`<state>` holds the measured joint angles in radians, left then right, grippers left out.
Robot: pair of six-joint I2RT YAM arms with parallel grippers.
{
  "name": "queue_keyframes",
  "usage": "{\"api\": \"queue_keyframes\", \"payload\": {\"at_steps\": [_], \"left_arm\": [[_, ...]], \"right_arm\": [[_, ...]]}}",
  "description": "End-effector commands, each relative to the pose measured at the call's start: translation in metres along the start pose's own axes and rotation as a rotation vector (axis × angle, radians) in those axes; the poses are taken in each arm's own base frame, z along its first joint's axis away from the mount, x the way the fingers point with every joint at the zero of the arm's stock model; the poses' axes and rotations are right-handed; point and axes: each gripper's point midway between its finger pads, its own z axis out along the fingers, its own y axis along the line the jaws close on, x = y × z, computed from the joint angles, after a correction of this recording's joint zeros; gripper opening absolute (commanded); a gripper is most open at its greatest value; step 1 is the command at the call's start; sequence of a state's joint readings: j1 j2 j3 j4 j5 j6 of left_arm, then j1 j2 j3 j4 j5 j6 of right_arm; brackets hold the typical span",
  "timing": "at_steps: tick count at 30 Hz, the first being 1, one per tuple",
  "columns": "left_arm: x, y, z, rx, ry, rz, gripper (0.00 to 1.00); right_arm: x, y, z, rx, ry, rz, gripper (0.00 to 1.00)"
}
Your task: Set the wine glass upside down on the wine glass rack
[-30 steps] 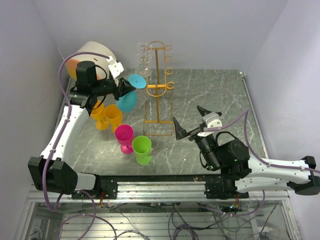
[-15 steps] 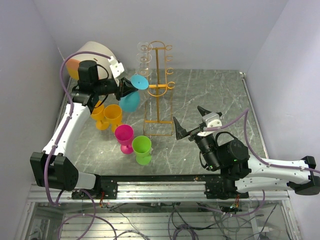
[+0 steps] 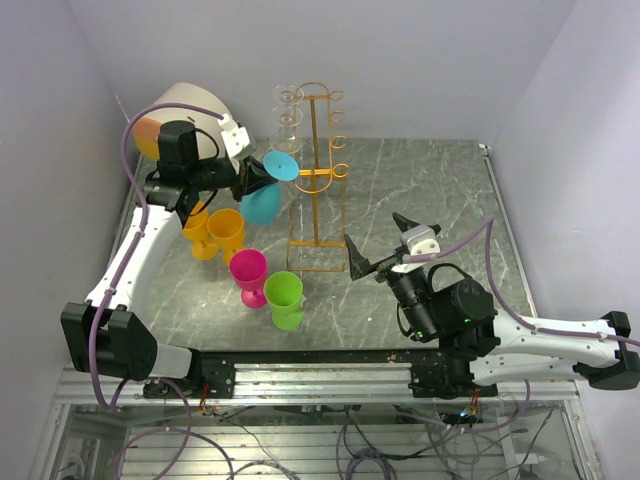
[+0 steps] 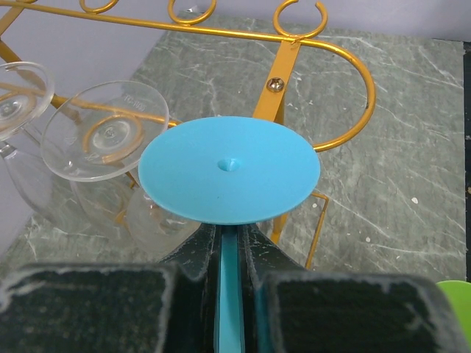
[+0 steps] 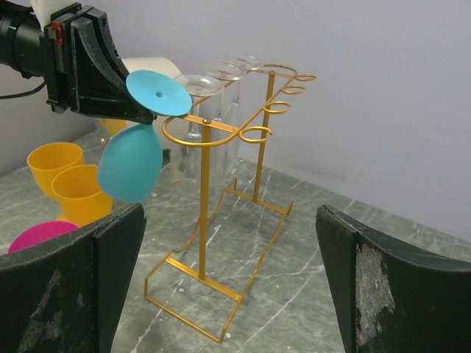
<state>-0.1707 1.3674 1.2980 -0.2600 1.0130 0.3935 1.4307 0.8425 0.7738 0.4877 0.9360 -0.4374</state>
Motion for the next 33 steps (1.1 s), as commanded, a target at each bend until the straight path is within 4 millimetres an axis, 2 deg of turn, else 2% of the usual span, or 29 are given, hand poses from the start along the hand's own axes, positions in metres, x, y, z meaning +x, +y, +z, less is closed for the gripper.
{"api": "queue_keyframes", "payload": {"at_steps": [1, 5, 8, 11, 14, 16, 18, 24, 27, 33], "left_arm": [[-0.005, -0.003, 0.005, 0.029, -0.029, 0.02, 0.07], [-0.006, -0.005, 0.008, 0.033, -0.041, 0.003, 0.09], [-0.005, -0.006, 0.01, 0.035, -0.039, 0.002, 0.22], [-0.004, -0.006, 0.009, 0.031, -0.035, 0.003, 0.26], [-0.006, -0.006, 0.009, 0.031, -0.035, 0.007, 0.35], [-0.006, -0.007, 0.008, 0.031, -0.034, 0.005, 0.48], [-0.006, -0.008, 0.008, 0.031, -0.032, 0.004, 0.75], [0.0, -0.009, 0.003, 0.008, 0.006, 0.013, 0.81], [0.003, -0.011, -0.005, -0.033, 0.044, -0.016, 0.99], [-0.006, -0.016, -0.039, -0.165, 0.157, 0.019, 0.99]], "right_arm": [[-0.002, -0.005, -0.001, 0.024, -0.002, 0.023, 1.0], [-0.003, -0.006, -0.002, 0.024, -0.002, 0.03, 1.0], [-0.004, -0.007, -0.001, 0.024, -0.001, 0.029, 1.0], [-0.004, -0.005, -0.001, 0.02, -0.002, 0.03, 1.0], [-0.004, -0.004, 0.0, 0.019, -0.001, 0.03, 1.0], [-0.004, -0.003, 0.0, 0.017, -0.001, 0.031, 1.0], [-0.003, -0.003, 0.0, 0.017, 0.002, 0.029, 1.0], [-0.005, -0.004, -0.001, 0.015, 0.004, 0.041, 1.0], [-0.007, -0.008, -0.001, 0.029, 0.01, 0.05, 1.0], [-0.018, -0.014, -0.004, 0.023, 0.01, 0.131, 1.0]]}}
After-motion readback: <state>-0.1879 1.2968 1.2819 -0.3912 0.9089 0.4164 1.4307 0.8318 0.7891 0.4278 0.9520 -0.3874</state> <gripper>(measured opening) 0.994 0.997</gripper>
